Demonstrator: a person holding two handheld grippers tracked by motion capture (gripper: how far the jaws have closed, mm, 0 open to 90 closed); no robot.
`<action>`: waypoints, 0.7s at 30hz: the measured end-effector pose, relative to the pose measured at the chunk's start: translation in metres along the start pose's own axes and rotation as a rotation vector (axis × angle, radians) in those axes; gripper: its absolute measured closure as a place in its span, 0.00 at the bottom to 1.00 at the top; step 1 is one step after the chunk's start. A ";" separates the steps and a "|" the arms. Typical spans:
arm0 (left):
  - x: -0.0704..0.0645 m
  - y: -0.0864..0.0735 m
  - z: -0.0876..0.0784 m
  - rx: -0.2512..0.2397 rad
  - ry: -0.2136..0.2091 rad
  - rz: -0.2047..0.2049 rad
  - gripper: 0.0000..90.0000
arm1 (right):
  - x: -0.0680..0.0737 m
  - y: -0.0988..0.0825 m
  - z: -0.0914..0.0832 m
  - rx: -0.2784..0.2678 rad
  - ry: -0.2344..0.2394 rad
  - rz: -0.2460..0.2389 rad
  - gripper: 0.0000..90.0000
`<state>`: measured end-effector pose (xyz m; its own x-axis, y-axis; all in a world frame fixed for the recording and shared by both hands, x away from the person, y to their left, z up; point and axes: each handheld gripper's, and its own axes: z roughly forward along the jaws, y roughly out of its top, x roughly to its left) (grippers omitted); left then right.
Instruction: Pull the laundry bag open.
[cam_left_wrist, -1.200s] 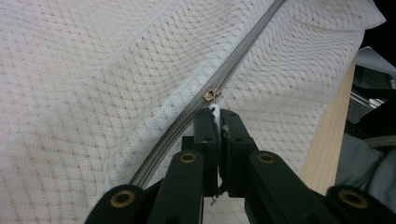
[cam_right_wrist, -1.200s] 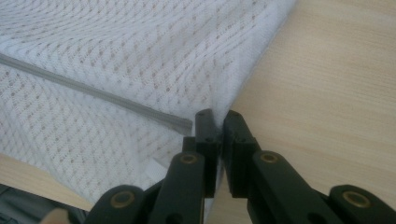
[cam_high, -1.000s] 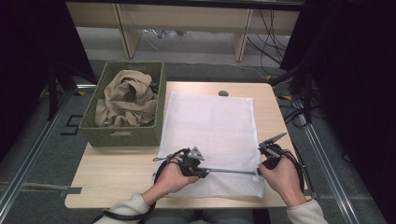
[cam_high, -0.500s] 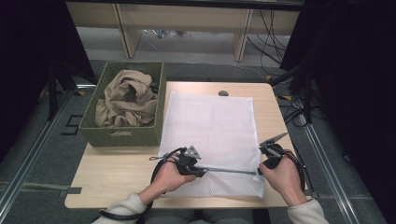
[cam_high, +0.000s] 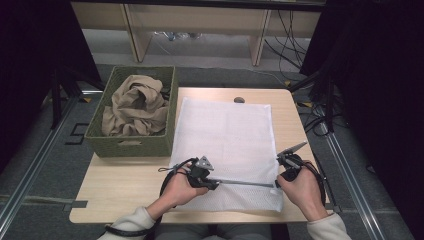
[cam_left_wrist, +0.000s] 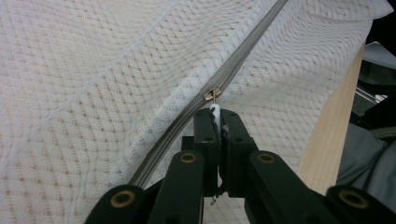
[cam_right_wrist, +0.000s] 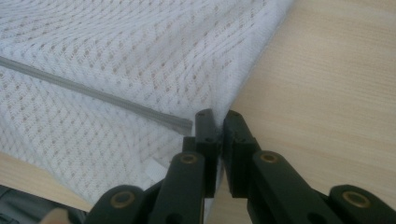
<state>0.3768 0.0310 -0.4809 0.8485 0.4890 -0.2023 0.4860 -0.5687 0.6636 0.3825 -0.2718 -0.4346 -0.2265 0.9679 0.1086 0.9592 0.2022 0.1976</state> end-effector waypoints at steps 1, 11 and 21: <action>0.000 0.000 0.000 0.003 -0.003 0.001 0.96 | 0.000 0.000 0.000 0.002 0.002 0.002 0.96; 0.001 -0.001 -0.002 0.007 -0.001 -0.006 0.96 | -0.001 0.000 0.001 -0.010 -0.006 -0.016 0.96; 0.003 -0.004 -0.005 0.021 0.009 0.000 0.96 | 0.001 0.000 0.001 0.002 0.002 0.003 0.96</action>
<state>0.3766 0.0382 -0.4800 0.8468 0.4947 -0.1956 0.4901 -0.5827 0.6482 0.3827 -0.2710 -0.4352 -0.2241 0.9682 0.1110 0.9602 0.1999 0.1952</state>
